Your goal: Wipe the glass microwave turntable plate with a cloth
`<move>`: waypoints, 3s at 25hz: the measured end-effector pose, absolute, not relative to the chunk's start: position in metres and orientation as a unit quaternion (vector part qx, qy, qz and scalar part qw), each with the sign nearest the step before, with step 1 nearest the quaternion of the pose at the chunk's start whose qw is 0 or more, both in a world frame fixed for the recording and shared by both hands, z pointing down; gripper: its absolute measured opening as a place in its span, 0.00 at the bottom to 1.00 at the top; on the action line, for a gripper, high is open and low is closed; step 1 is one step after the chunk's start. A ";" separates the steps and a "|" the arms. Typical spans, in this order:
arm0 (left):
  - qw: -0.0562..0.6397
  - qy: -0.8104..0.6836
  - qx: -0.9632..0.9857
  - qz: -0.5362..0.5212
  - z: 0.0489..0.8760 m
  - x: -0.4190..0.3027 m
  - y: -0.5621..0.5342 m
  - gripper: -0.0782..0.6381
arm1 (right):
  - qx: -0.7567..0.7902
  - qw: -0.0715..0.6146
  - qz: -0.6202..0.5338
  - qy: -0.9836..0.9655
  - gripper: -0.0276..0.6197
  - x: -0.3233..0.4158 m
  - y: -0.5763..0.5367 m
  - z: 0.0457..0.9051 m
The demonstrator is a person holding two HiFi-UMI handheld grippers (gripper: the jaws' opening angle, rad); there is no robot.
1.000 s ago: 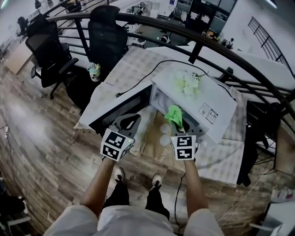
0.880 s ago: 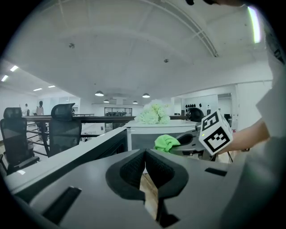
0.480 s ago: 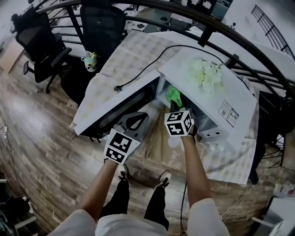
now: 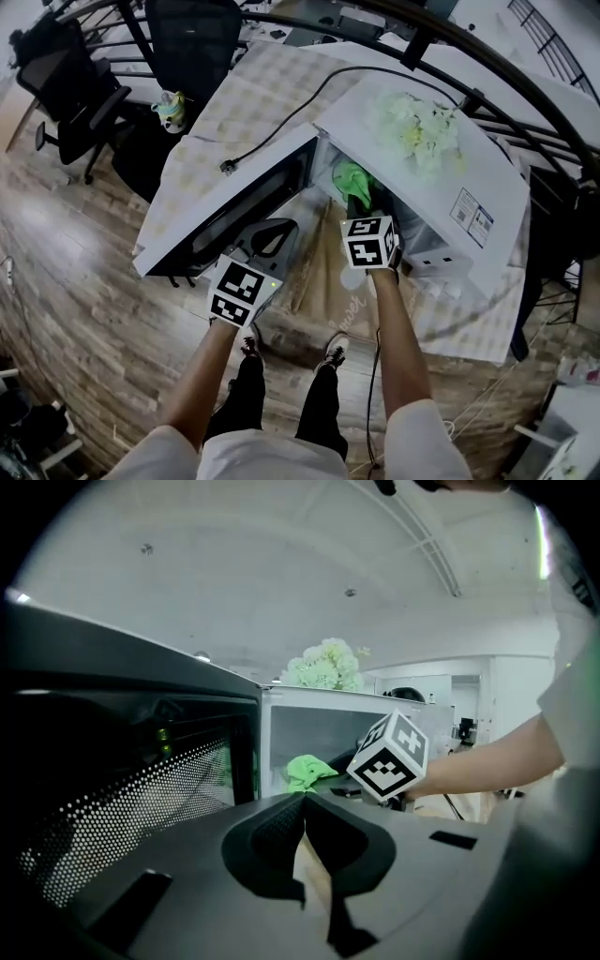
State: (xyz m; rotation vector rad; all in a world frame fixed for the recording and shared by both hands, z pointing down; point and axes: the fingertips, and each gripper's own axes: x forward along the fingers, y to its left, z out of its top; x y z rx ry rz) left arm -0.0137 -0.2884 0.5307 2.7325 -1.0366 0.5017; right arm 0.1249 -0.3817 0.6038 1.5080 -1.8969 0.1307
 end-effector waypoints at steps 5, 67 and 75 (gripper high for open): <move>0.093 -0.342 0.920 0.167 0.533 -0.002 -0.285 0.13 | 0.601 0.345 0.083 -0.716 0.21 0.149 -0.354 0.607; 0.111 -0.333 0.919 0.178 0.534 -0.008 -0.259 0.13 | 0.610 0.423 0.080 -0.665 0.21 0.167 -0.324 0.598; 0.111 -0.330 0.919 0.185 0.545 -0.017 -0.273 0.13 | 0.643 0.502 -0.039 -0.577 0.21 0.188 -0.397 0.574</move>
